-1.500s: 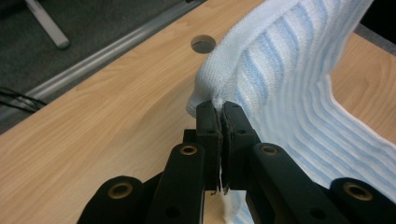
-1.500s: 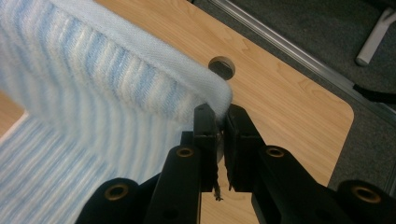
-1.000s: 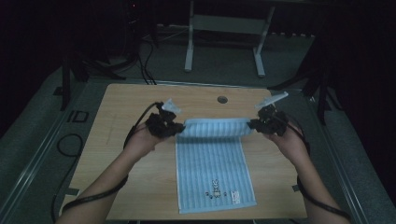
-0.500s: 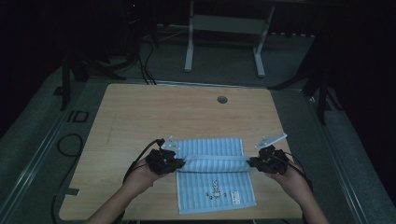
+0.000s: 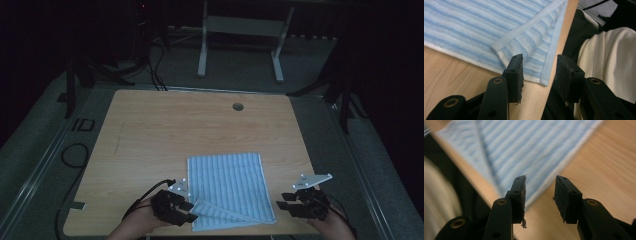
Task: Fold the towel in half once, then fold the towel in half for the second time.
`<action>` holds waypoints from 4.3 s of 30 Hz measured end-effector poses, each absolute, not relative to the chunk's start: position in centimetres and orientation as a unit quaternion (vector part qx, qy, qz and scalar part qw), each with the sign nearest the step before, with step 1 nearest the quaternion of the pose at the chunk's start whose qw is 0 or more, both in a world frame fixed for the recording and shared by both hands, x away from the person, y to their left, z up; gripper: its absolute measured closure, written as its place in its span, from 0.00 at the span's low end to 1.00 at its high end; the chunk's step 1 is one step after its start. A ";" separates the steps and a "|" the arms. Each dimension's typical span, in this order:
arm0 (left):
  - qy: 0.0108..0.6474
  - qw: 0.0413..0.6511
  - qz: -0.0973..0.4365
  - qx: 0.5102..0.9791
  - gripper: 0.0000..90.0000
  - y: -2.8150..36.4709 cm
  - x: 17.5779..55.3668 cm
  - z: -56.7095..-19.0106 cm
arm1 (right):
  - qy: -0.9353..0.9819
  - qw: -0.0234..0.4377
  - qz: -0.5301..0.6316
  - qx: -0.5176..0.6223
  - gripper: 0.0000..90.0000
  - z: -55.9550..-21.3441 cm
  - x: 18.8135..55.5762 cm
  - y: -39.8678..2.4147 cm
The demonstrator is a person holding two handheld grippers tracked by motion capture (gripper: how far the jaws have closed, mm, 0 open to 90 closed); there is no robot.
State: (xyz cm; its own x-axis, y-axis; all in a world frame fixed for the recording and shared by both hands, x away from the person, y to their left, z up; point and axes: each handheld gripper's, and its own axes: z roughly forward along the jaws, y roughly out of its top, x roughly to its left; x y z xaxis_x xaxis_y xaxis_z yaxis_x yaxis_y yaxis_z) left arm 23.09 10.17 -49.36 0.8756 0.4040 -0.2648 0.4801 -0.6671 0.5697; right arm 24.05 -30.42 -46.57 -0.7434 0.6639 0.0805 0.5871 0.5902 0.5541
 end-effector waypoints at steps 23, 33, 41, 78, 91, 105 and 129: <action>0.234 0.251 0.005 0.939 0.74 6.5 26.6 -52.9 | 0.903 0.064 0.259 0.336 0.72 -48.9 26.8 -26.6; 0.232 0.278 0.024 0.932 0.97 6.9 25.8 -50.8 | 0.899 0.068 0.266 0.342 0.73 -48.8 26.8 -27.0; 0.208 0.309 -0.017 0.928 0.95 8.1 23.4 -49.6 | 0.897 0.067 0.268 0.345 0.73 -48.7 26.7 -27.1; 0.262 0.248 -0.007 0.933 0.61 7.4 28.8 -52.9 | 0.908 0.064 0.232 0.343 0.64 -51.2 31.8 -24.1; 0.270 0.248 -0.004 0.930 0.61 8.8 31.9 -52.9 | 0.913 0.081 0.197 0.349 0.60 -52.5 33.8 -21.7; 0.294 0.241 -0.002 0.925 0.56 9.7 33.9 -52.1 | 0.908 0.075 0.208 0.356 0.54 -51.7 35.4 -21.2; 0.368 0.261 0.066 0.890 0.47 11.7 40.9 -47.5 | 0.882 0.104 0.232 0.396 0.51 -45.9 43.1 -25.3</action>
